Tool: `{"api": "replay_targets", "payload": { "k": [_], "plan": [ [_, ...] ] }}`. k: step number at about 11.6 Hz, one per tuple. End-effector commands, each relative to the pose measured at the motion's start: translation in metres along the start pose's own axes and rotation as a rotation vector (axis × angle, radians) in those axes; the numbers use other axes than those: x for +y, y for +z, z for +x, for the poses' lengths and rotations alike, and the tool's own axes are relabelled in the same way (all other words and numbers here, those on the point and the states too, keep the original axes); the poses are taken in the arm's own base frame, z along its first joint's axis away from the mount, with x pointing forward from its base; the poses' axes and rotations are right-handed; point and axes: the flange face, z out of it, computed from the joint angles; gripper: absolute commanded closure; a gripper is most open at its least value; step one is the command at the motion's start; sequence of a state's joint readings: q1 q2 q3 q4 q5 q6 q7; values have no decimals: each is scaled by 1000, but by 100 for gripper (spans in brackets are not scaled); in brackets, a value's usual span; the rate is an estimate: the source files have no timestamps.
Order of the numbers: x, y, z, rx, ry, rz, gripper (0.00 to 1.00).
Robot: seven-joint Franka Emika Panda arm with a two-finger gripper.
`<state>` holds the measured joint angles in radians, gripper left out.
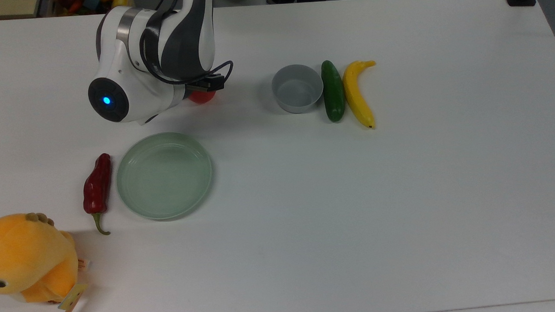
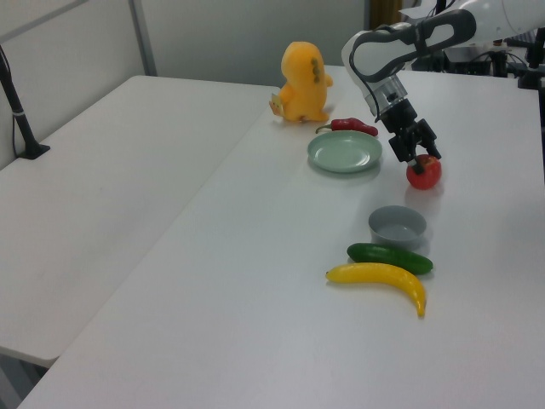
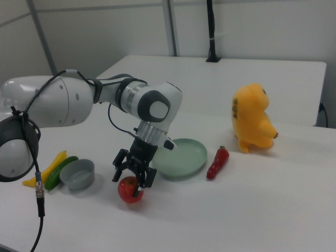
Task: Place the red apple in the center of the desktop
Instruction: 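Carry the apple toward the table center and lower it onto the table, then open the gripper to release the apple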
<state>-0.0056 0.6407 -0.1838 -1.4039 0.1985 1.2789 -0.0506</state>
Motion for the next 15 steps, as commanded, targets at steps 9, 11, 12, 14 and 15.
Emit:
{"api": "replay_targets", "payload": {
  "k": [9, 11, 12, 14, 15],
  "plan": [
    [-20, -126, -158, 291, -54, -9, 0],
    [-21, -154, -208, 385, -68, -13, 0],
    [-21, -169, -238, 446, -78, -8, 0],
    [-32, -185, -289, 523, -111, -5, 0],
    [-41, -188, -305, 542, -109, -4, 0]
  ]
}}
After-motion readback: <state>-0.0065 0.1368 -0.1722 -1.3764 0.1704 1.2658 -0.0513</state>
